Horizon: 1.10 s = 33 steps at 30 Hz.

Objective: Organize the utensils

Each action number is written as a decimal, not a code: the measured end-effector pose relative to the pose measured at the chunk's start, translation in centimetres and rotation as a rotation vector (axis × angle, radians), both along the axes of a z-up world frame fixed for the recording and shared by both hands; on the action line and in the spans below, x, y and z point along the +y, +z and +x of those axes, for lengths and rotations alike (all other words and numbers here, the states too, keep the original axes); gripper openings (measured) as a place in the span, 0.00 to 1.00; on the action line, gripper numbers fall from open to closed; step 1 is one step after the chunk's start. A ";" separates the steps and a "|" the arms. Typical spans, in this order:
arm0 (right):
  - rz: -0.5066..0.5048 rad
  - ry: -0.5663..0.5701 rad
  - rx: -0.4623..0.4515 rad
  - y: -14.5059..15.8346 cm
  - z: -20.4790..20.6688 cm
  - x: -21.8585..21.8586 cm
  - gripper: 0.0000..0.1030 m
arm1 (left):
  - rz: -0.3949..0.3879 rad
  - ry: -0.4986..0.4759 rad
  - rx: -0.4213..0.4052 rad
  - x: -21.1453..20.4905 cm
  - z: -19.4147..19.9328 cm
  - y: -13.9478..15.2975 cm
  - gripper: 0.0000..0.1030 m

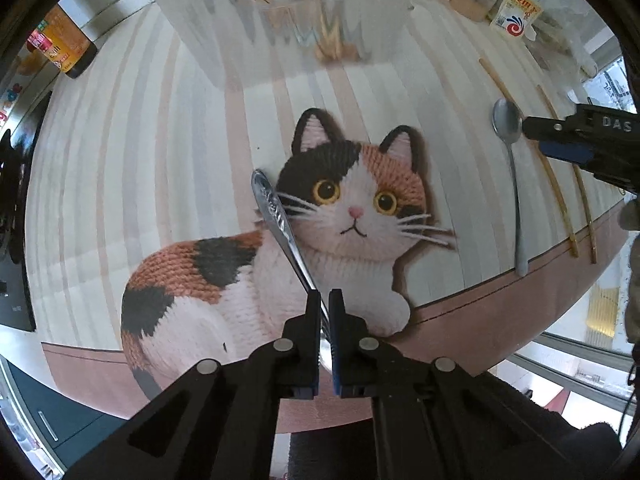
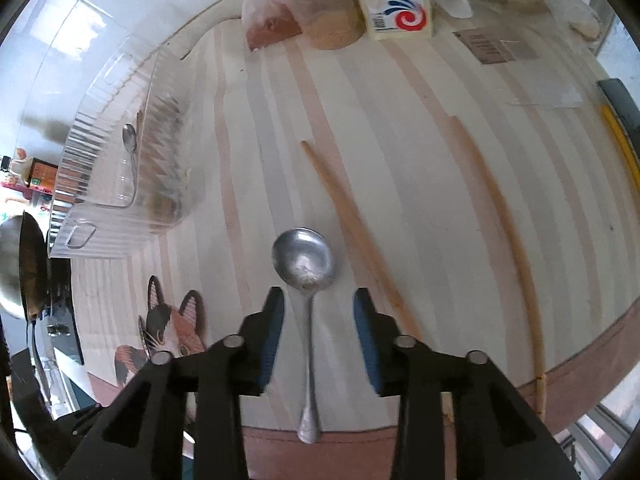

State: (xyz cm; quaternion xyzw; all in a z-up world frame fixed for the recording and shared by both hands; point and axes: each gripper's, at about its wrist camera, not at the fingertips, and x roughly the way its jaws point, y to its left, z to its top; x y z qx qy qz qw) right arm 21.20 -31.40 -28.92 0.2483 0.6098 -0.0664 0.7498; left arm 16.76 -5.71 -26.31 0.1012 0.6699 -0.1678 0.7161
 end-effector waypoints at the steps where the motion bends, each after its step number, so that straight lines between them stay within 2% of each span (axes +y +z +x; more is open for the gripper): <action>1: -0.015 0.016 -0.005 -0.2 0.4 0.3 0.41 | -0.016 0.008 0.006 0.1 0.2 -0.1 0.03; 2: -0.031 0.030 -0.002 -0.5 0.9 1.0 0.46 | -0.033 0.023 0.016 0.6 0.4 -0.1 0.04; 6: -0.139 0.085 -0.015 -1.4 2.4 3.7 0.48 | -0.115 0.137 0.106 2.0 1.5 -1.4 0.10; 7: -0.185 0.106 -0.013 -1.4 2.7 4.5 0.46 | -0.132 0.161 0.121 2.7 1.7 -1.7 0.14; 8: -0.226 0.124 -0.009 -1.5 3.0 5.2 0.37 | -0.155 0.182 0.123 3.1 1.8 -1.7 0.17; 9: -0.264 0.137 -0.015 -1.5 3.2 5.6 0.25 | -0.166 0.202 0.131 3.6 2.0 -1.7 0.29; 10: -0.300 0.154 -0.017 -1.5 3.4 6.1 0.22 | -0.166 0.217 0.142 3.9 2.1 -1.8 0.41; 11: -0.306 0.157 -0.023 -1.5 3.5 6.3 0.21 | -0.165 0.229 0.146 4.2 2.1 -1.9 0.43; 14: -0.292 0.151 -0.033 -1.3 3.7 6.0 0.16 | -0.153 0.226 0.139 4.2 2.2 -2.1 0.43; 20: -0.289 0.165 -0.034 -0.8 3.0 5.6 0.11 | -0.053 0.213 0.077 2.2 2.9 -2.2 0.42; 21: -0.294 0.168 -0.034 -0.7 2.9 5.7 0.11 | -0.002 0.196 0.048 1.6 3.1 -2.0 0.28; 22: -0.298 0.171 -0.034 -0.6 2.8 5.7 0.10 | 0.036 0.179 0.023 1.0 3.2 -2.0 0.08; 23: -0.298 0.173 -0.035 -0.6 2.5 5.7 0.10 | 0.047 0.164 0.010 0.8 3.4 -1.9 0.06; 28: -0.277 0.171 -0.050 0.0 1.5 5.5 0.05 | 0.024 0.175 0.004 1.3 3.7 -1.2 0.05; 33: -0.255 0.169 -0.088 1.1 0.6 5.1 0.02 | 0.001 0.186 -0.037 2.6 2.8 1.4 0.05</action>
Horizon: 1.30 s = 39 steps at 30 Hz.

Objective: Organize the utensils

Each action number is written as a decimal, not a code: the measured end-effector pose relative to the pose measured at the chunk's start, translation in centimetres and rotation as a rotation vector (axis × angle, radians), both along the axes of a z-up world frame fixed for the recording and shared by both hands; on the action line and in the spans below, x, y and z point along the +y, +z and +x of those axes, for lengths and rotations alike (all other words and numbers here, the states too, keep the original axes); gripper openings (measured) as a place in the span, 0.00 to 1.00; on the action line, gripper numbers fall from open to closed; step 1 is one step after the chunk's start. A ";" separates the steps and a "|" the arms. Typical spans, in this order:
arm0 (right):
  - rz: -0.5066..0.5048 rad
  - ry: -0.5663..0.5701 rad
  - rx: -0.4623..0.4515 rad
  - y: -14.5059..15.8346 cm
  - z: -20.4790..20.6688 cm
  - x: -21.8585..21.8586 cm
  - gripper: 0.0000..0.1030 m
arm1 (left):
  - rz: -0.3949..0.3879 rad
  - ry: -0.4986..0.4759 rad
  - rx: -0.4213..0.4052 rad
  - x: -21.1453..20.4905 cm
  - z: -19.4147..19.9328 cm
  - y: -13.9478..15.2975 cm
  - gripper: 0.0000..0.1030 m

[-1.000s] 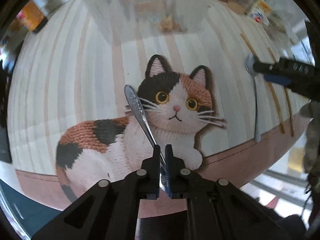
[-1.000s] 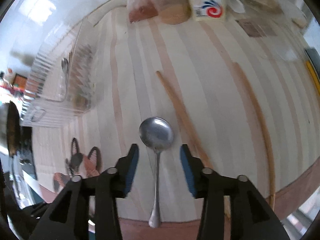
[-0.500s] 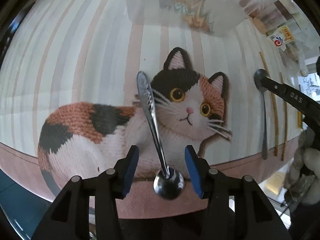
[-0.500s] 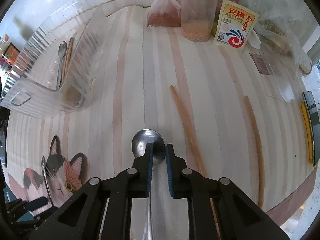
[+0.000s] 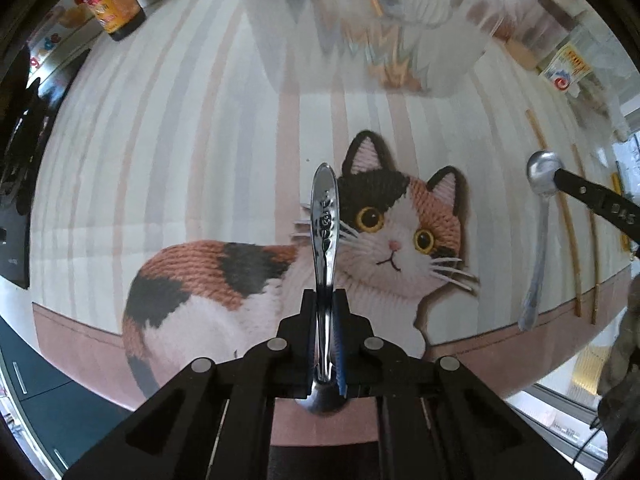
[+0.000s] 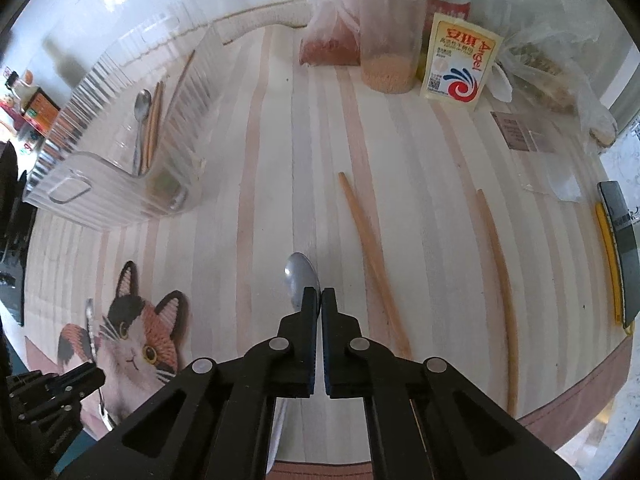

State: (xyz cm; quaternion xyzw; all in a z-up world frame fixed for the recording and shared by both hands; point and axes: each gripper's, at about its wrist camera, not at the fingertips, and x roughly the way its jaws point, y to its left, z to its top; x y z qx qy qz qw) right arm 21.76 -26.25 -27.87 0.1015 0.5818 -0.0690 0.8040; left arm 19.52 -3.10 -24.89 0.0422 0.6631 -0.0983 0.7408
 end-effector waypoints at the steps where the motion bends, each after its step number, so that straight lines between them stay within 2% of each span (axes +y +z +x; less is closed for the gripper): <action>1: -0.001 0.000 -0.006 0.2 -0.2 -0.1 0.02 | 0.004 0.002 -0.014 0.3 -0.2 0.7 0.05; 7: 0.018 -0.004 -0.072 2.0 -0.9 -0.6 0.01 | 0.000 0.027 -0.121 1.5 -0.4 5.6 0.05; 9: 0.026 -0.001 -0.097 3.0 -0.9 -0.6 0.01 | -0.018 0.037 -0.162 1.8 -0.4 7.3 0.00; 14: 0.056 0.003 -0.192 7.0 0.0 -0.5 0.01 | -0.046 0.031 -0.282 1.7 0.9 12.3 0.00; 19: 0.079 0.030 -0.288 11.6 1.4 0.4 0.01 | -0.078 0.047 -0.351 1.7 2.4 14.1 0.00; 21: 0.091 0.044 -0.309 12.9 1.9 0.8 0.01 | -0.092 0.040 -0.330 1.9 3.0 13.5 0.02; 24: 0.110 0.067 -0.302 13.8 2.5 1.6 0.01 | -0.145 0.052 -0.226 2.5 3.8 10.4 0.06; 26: 0.122 0.077 -0.267 13.1 2.7 2.0 0.01 | -0.155 0.056 -0.156 2.5 4.1 8.1 0.19; 27: 0.126 0.080 -0.249 12.6 2.6 2.2 0.01 | -0.158 0.051 -0.102 2.3 4.2 6.0 0.34; 28: 0.132 0.077 -0.224 11.8 2.3 2.3 0.01 | -0.157 0.043 -0.074 2.0 4.3 4.7 0.42; 30: 0.143 0.070 -0.186 10.5 1.9 2.2 0.01 | -0.150 0.027 -0.024 1.2 4.5 1.9 0.42; 33: 0.162 0.043 -0.121 7.9 1.2 1.7 0.01 | -0.100 -0.027 0.044 -0.7 4.6 -2.0 0.42; 36: 0.168 0.015 -0.081 6.2 0.6 1.2 0.01 | -0.028 -0.072 0.056 -2.1 4.5 -4.1 0.41; 37: 0.166 0.008 -0.071 5.9 0.5 1.1 0.01 | -0.007 -0.084 0.039 -2.4 4.4 -4.3 0.36; 38: 0.165 0.002 -0.066 5.6 0.4 0.9 0.01 | 0.000 -0.105 0.007 -2.9 4.3 -4.2 0.25; 39: 0.161 -0.003 -0.065 5.5 0.3 0.8 0.01 | 0.029 -0.114 -0.007 -3.1 4.2 -4.2 0.08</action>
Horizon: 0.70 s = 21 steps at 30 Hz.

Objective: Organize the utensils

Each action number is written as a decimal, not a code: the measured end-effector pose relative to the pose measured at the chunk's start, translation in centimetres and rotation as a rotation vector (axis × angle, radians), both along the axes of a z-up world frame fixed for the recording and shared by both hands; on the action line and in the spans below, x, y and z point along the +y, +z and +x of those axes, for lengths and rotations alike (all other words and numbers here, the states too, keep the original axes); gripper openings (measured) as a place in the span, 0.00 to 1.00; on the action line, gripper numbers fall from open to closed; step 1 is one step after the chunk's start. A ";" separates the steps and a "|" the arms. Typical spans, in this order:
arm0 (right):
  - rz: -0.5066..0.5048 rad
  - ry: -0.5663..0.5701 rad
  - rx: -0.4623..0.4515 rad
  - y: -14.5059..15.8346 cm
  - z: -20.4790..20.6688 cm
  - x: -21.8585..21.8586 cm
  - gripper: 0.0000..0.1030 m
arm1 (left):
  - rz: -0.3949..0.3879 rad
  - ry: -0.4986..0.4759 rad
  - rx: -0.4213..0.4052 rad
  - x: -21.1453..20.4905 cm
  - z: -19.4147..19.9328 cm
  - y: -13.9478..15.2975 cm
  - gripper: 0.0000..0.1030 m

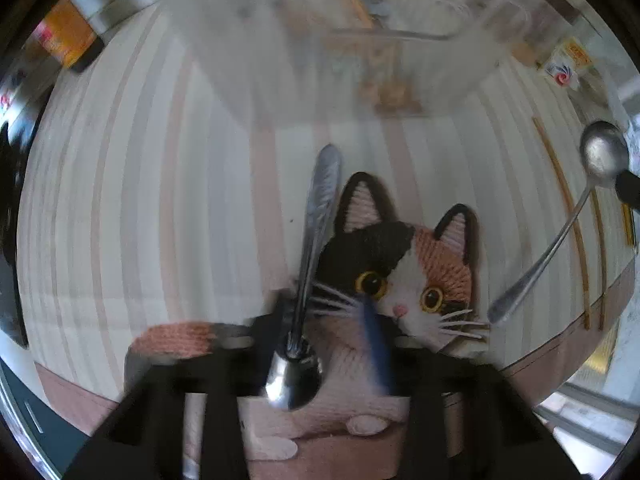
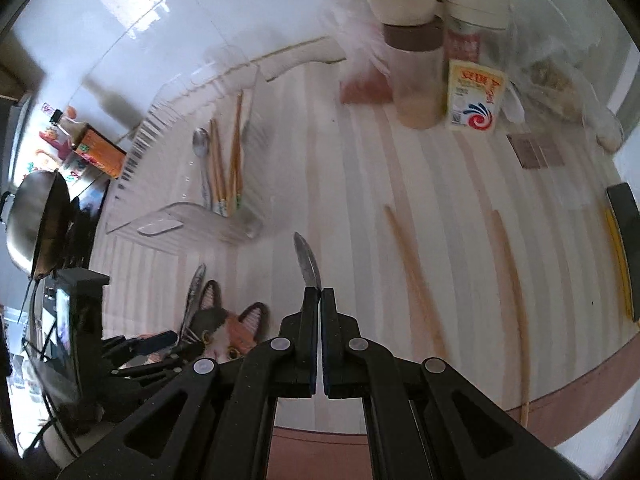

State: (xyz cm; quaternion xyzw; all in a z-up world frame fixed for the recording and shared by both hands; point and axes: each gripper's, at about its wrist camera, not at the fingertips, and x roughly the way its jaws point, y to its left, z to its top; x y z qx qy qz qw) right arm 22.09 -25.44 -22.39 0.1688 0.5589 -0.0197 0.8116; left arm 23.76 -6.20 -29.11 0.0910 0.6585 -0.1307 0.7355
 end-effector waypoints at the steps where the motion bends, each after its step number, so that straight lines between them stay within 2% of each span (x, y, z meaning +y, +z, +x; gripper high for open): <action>1: -0.003 -0.002 0.000 0.0 0.0 -0.1 0.01 | -0.007 -0.004 0.000 -0.1 0.0 0.0 0.04; 2: -0.004 -0.004 -0.002 0.0 0.0 -0.1 0.01 | -0.033 0.006 0.010 0.0 0.1 -0.1 0.04; 5: -0.006 -0.003 -0.014 0.3 0.0 -0.2 0.01 | -0.025 0.011 -0.022 0.3 -0.3 0.4 0.03; 10: -0.036 0.031 -0.073 2.5 0.1 0.6 0.01 | -0.068 0.058 -0.090 1.6 -2.0 3.5 0.00; 14: -0.057 0.064 -0.129 4.5 0.4 1.3 0.01 | -0.090 0.099 -0.171 3.0 -3.3 7.3 0.00; 18: -0.066 0.098 -0.198 7.4 0.7 2.0 0.01 | -0.125 0.142 -0.288 4.6 -3.3 12.7 0.00; 21: -0.062 0.130 -0.254 10.5 1.0 2.5 0.00 | -0.169 0.156 -0.373 5.7 -1.8 17.2 0.00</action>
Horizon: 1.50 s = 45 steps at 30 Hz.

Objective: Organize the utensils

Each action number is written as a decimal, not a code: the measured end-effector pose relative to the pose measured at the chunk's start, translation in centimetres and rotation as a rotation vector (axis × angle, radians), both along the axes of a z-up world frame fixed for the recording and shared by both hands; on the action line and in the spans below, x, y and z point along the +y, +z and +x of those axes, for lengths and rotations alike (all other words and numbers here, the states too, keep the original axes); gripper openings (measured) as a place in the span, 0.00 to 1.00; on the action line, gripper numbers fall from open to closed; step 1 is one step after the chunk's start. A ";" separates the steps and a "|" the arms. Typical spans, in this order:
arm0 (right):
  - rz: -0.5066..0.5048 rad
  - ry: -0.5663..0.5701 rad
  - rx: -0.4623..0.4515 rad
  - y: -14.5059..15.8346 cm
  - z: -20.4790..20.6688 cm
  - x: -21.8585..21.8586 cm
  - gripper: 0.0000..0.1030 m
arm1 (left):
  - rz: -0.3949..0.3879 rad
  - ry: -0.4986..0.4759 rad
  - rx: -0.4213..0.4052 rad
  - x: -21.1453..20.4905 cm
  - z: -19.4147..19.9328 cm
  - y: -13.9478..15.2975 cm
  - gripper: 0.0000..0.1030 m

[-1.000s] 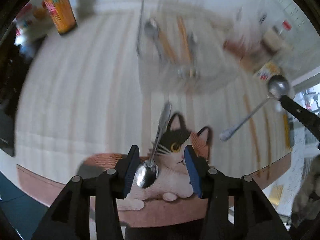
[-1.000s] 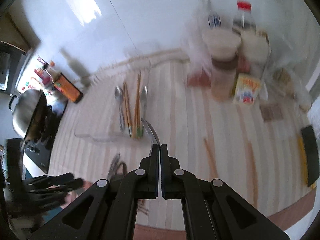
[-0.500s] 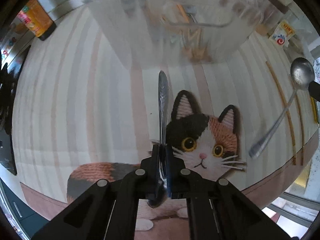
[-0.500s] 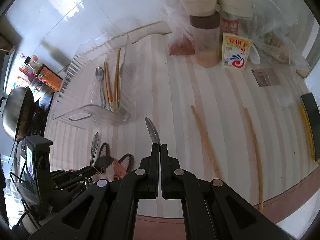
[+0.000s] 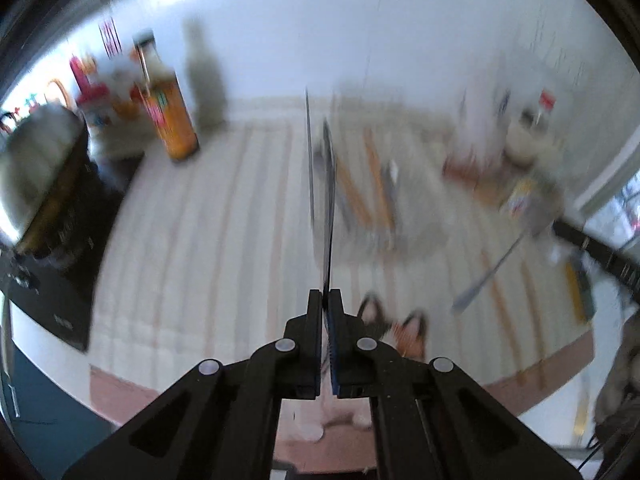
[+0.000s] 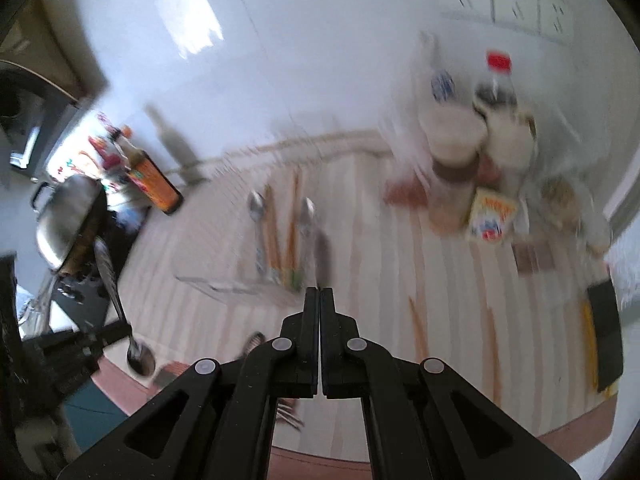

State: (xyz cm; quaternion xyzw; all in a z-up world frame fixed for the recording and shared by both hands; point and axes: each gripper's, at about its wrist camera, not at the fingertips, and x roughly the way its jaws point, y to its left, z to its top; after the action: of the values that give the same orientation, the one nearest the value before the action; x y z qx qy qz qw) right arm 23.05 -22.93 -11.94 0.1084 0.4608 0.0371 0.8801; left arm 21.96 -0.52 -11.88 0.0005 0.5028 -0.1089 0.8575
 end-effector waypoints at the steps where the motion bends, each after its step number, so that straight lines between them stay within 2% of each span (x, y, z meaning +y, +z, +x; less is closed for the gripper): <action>1: 0.000 0.018 -0.025 1.5 0.2 0.2 0.00 | -0.014 -0.003 -0.018 0.3 0.8 1.3 0.00; 5: 0.014 0.075 -0.071 4.8 1.9 1.2 0.00 | -0.080 -0.029 -0.077 -1.2 4.5 4.6 0.00; 9: 0.028 0.065 -0.020 4.6 5.3 1.2 0.00 | -0.073 -0.040 -0.085 -3.3 8.4 4.0 0.00; 11: 0.121 -0.002 0.098 2.1 7.1 -0.5 0.04 | -0.080 -0.037 -0.068 -3.5 9.0 3.3 0.00; 13: 0.212 -0.089 0.213 -1.5 7.9 -2.6 0.16 | -0.092 -0.023 -0.049 -3.4 8.5 2.6 0.01; 14: 0.232 -0.132 0.251 -3.3 7.9 -3.5 0.29 | -0.091 -0.006 -0.041 -3.3 8.2 2.1 0.01; 15: 0.235 -0.161 0.277 -4.9 7.8 -4.1 0.33 | -0.074 0.026 -0.030 -2.8 7.7 1.2 0.01; 19: 0.251 -0.239 0.384 -10.5 7.2 -5.3 0.33 | -0.030 0.148 0.021 -0.4 6.4 -1.9 0.06; 22: 0.282 -0.208 0.424 -12.7 6.6 -4.2 0.33 | 0.023 0.218 0.103 1.7 5.8 -5.5 0.06; 24: 0.247 -0.191 0.433 -13.6 6.3 -3.2 0.33 | 0.062 0.264 0.158 2.8 5.3 -7.9 0.07; 26: 0.225 -0.194 0.446 -14.6 6.2 -2.7 0.33 | 0.094 0.302 0.220 3.8 4.7 -10.6 0.17; 28: 0.218 -0.193 0.456 -15.4 6.1 -2.5 0.33 | 0.122 0.331 0.265 4.7 3.9 -13.2 0.45; 32: 0.187 -0.134 0.444 -15.8 6.0 -0.6 0.33 | 0.178 0.350 0.342 5.6 2.0 -17.5 0.51; 33: 0.185 -0.086 0.434 -15.6 5.9 0.3 0.33 | 0.171 0.358 0.311 6.0 1.3 -17.7 0.60; 34: 0.170 -0.018 0.419 -15.6 6.0 1.7 0.33 | 0.173 0.360 0.297 6.2 1.0 -17.6 0.77; 36: 0.106 0.105 0.379 -15.3 6.0 4.4 0.33 | 0.177 0.361 0.321 6.5 0.8 -18.5 0.92; 37: 0.078 0.180 0.354 -15.2 5.9 5.9 0.33 | 0.174 0.373 0.307 6.7 0.8 -18.6 0.99; 38: 0.062 0.232 0.335 -15.1 5.8 7.1 0.33 | 0.172 0.373 0.305 6.8 0.8 -18.8 1.00; 41: 0.036 0.349 0.294 -15.5 5.8 9.8 0.33 | 0.083 0.369 0.279 7.2 0.8 -19.4 1.00; 45: 0.000 0.429 0.259 -16.4 6.2 11.9 0.33 | 0.078 0.345 0.202 7.0 0.9 -19.5 1.00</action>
State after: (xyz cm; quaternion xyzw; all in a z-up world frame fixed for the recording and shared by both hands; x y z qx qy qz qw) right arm 29.24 -11.04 -28.35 0.0120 0.5820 0.2089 0.7858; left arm 22.81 6.44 -31.33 -0.0632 0.5829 0.0597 0.8079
